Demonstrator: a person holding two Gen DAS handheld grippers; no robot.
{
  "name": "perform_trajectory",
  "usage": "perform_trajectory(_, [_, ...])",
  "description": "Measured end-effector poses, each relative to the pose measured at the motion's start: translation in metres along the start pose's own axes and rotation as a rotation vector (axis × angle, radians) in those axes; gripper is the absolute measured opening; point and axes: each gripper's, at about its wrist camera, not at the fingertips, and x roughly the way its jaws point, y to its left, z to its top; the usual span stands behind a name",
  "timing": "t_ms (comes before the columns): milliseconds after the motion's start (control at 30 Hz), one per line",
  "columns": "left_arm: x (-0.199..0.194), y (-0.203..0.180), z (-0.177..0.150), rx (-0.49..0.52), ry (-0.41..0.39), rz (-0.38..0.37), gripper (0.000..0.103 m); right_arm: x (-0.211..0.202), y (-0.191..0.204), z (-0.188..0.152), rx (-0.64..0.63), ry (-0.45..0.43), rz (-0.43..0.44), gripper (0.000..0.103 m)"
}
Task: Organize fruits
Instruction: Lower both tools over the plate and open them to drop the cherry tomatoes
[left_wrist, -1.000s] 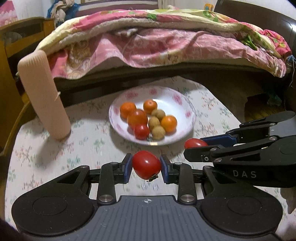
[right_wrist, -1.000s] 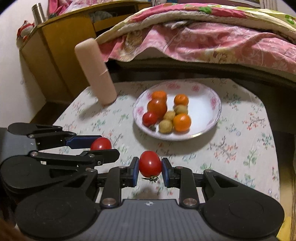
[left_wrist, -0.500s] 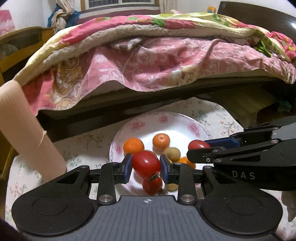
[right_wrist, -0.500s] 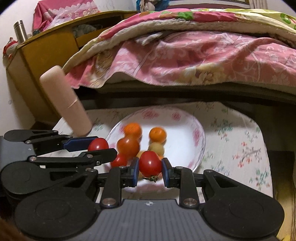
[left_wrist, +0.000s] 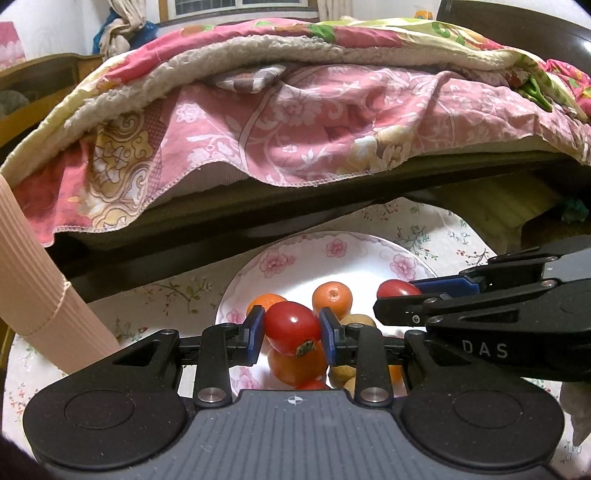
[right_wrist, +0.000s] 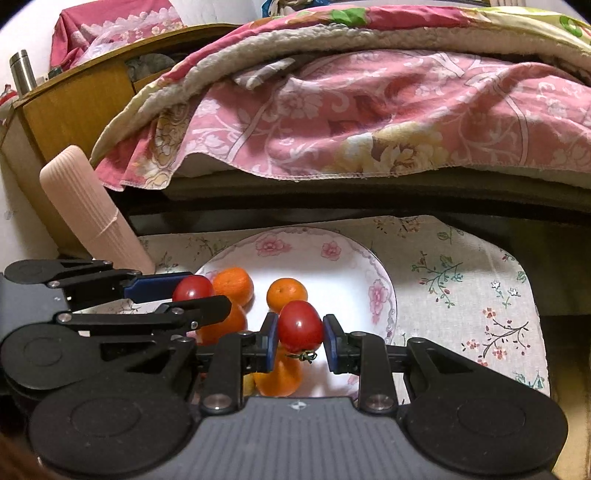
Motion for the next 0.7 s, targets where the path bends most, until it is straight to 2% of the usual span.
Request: perform_trajectory(700, [0.0037, 0.0048, 0.005, -0.002, -0.003, 0.013, 0.048, 0.0053, -0.0071, 0.0012, 0.039, -0.019, 0.0, 0.03])
